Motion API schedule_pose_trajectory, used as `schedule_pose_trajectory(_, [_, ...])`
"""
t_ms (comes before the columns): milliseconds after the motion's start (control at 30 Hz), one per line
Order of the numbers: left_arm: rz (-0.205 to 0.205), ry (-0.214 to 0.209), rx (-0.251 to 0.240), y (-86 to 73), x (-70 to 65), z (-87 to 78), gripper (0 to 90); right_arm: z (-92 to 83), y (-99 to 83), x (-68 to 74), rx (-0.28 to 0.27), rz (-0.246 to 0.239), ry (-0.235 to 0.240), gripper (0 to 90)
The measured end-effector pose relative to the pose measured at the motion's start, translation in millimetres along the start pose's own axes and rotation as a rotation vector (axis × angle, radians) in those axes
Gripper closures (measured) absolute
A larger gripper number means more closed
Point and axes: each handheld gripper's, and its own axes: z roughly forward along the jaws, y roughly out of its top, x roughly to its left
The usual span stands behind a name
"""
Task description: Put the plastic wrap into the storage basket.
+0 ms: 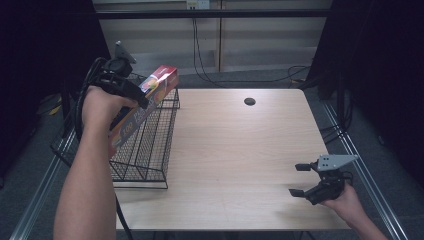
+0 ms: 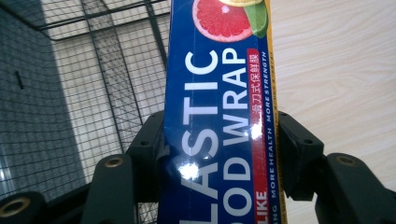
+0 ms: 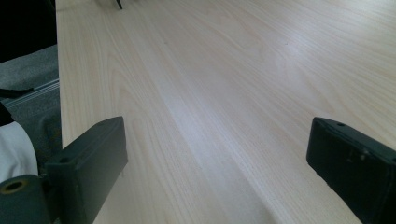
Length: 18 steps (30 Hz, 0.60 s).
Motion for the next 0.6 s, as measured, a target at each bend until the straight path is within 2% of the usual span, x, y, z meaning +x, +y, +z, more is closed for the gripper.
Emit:
schedule_pose_trajectory(33, [-0.015,-0.005,-0.008,-1.8,2.6,-1.3,44.1,0.2,0.0,0.0,-0.001,0.000,-0.001,5.1])
schedule_pose_trajectory(100, [-0.007,0.000,0.000,-2.5,4.7,-2.6,44.1,0.2,0.1,0.0,-0.001,0.001,0.000,5.1])
schedule_pose_trajectory(167, [-0.031,0.007,-0.010,-4.4,6.2,-3.3,44.1,0.4,0.1,0.0,0.000,0.000,-0.002,5.1])
schedule_pose_trajectory(300, [-0.042,0.015,-0.009,-7.5,12.3,-6.5,44.1,0.4,0.1,-0.2,-0.003,0.000,-0.004,5.1])
schedule_pose_trajectory(433, [-0.070,0.021,-0.021,-10.5,17.3,-8.6,44.1,0.5,0.1,-0.2,-0.003,0.005,0.001,5.1])
schedule_pose_trajectory(600, [-0.098,0.052,-0.032,-15.2,23.8,-9.9,44.1,0.4,-0.2,-0.1,-0.001,0.005,0.003,5.1])
